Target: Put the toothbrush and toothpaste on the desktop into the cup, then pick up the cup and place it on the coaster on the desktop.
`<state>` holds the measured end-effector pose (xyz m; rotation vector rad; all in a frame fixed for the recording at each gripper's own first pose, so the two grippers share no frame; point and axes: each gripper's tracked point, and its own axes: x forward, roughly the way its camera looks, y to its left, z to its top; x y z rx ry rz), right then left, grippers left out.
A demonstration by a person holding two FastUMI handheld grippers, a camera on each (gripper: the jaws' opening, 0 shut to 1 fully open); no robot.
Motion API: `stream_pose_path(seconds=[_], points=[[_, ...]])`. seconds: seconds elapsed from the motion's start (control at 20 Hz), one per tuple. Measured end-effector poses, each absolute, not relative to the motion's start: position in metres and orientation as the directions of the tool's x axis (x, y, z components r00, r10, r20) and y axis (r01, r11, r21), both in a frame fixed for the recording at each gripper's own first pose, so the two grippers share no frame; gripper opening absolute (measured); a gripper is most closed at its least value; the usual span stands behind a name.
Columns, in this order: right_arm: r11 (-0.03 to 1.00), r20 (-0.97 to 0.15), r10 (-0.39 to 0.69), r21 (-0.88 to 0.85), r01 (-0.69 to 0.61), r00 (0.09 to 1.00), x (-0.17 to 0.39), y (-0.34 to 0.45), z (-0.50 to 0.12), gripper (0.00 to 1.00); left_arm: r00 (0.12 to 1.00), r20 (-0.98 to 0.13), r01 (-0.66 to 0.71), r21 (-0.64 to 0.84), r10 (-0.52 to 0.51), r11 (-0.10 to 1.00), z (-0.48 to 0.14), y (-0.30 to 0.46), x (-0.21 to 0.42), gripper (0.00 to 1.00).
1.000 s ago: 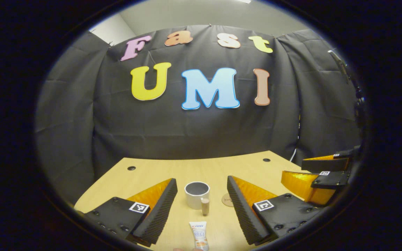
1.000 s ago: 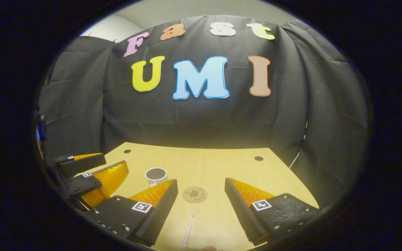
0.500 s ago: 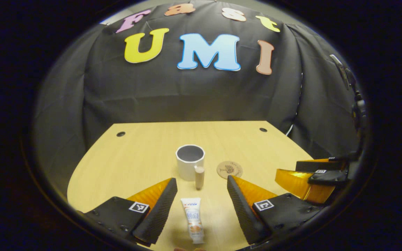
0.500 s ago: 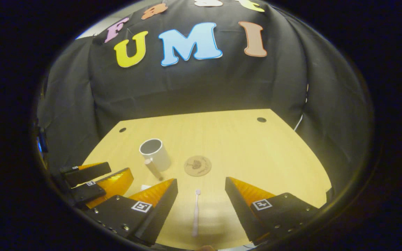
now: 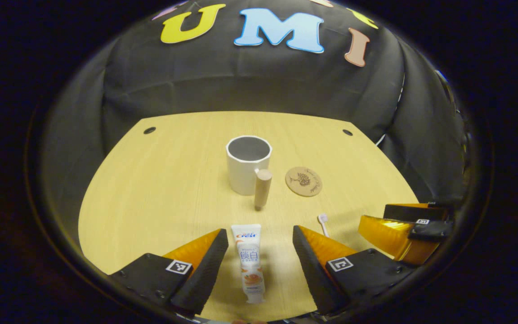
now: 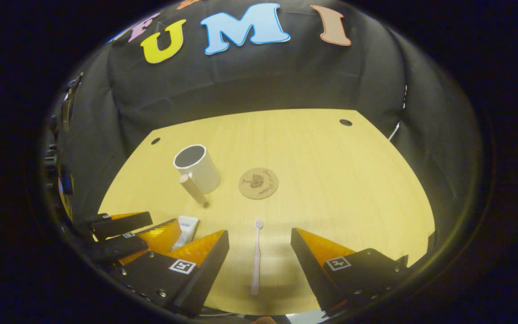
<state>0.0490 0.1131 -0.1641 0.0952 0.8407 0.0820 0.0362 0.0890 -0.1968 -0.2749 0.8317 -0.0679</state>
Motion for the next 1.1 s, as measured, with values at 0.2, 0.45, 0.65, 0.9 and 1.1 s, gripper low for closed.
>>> stream_pose_path(seconds=[0.2,0.45,0.65,0.9,1.1], points=[[0.993,-0.786,0.11,0.109,-0.039,0.608,0.047,0.112,-0.181,0.89,0.586,-0.787,-0.104,-0.311,-0.194,0.945,-0.218,0.08,0.032,0.95],[0.994,-0.848,0.112,0.105,-0.042,0.518,0.04,0.117,-0.206,0.89,0.494,-0.847,-0.137,-0.298,-0.196,0.945,-0.227,0.081,0.036,0.95],[0.995,-0.894,0.103,0.093,-0.046,0.435,0.035,0.122,-0.226,0.89,0.404,-0.896,-0.127,-0.253,-0.183,0.959,-0.233,0.077,0.038,0.95],[0.994,-0.929,0.111,0.104,-0.037,0.354,0.033,0.127,-0.244,0.89,0.296,-0.936,-0.122,-0.235,-0.191,0.964,-0.261,0.079,0.026,0.95],[0.991,-0.946,0.131,0.129,-0.026,0.297,0.031,0.136,-0.254,0.89,0.223,-0.951,-0.134,-0.247,-0.213,0.96,-0.272,0.076,0.017,0.95]])
